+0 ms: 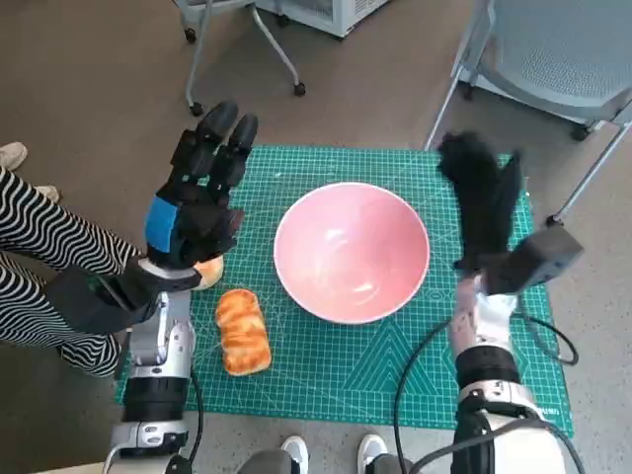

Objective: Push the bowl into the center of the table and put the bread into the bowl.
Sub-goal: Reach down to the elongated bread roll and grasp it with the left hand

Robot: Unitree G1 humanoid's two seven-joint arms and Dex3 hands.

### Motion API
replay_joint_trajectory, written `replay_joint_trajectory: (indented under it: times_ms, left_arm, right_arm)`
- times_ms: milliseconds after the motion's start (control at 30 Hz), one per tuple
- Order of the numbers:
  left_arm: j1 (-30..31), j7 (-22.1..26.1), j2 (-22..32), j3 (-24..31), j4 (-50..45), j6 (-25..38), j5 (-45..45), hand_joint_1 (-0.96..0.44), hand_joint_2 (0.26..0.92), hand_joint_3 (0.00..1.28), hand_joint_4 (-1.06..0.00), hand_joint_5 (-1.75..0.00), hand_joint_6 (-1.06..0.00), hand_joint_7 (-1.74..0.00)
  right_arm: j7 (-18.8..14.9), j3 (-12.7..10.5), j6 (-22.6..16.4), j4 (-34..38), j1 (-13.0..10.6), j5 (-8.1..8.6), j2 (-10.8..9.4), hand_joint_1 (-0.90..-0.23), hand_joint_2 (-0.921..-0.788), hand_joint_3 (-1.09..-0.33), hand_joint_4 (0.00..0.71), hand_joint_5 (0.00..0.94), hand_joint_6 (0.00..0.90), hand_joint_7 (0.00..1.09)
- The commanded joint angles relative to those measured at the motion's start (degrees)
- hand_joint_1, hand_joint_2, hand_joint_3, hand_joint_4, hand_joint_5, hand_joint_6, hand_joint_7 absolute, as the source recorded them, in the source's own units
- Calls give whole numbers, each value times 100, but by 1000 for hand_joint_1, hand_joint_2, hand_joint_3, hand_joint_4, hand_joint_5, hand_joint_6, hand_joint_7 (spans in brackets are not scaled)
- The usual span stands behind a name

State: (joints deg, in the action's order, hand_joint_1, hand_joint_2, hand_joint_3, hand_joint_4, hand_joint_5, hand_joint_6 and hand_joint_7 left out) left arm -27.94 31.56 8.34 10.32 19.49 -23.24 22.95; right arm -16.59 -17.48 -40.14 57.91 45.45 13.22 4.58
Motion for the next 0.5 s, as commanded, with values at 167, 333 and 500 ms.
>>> replay_joint_trajectory:
  times_ms: [167, 333, 500]
  left_arm:
    - [-184, 22, -81, -144, -143, 42, -14, -657, 921, 388, -88, -42, 1, -408]
    - [-303, 65, -108, -182, -117, 63, 9, -658, 921, 380, -96, -42, 1, -413]
    - [-458, 162, -140, -199, -17, 78, 58, -663, 921, 364, -110, -44, 1, -434]
  right_arm:
    - [-529, 302, -84, -1655, -745, 169, 96, -693, -921, -735, 192, 15, 137, 449]
    - [-632, 477, 92, -2516, -1003, 202, 152, -672, -921, -718, 195, 14, 142, 463]
    - [-659, 636, 275, -3036, -1168, 174, 245, -658, -921, -713, 199, 14, 151, 476]
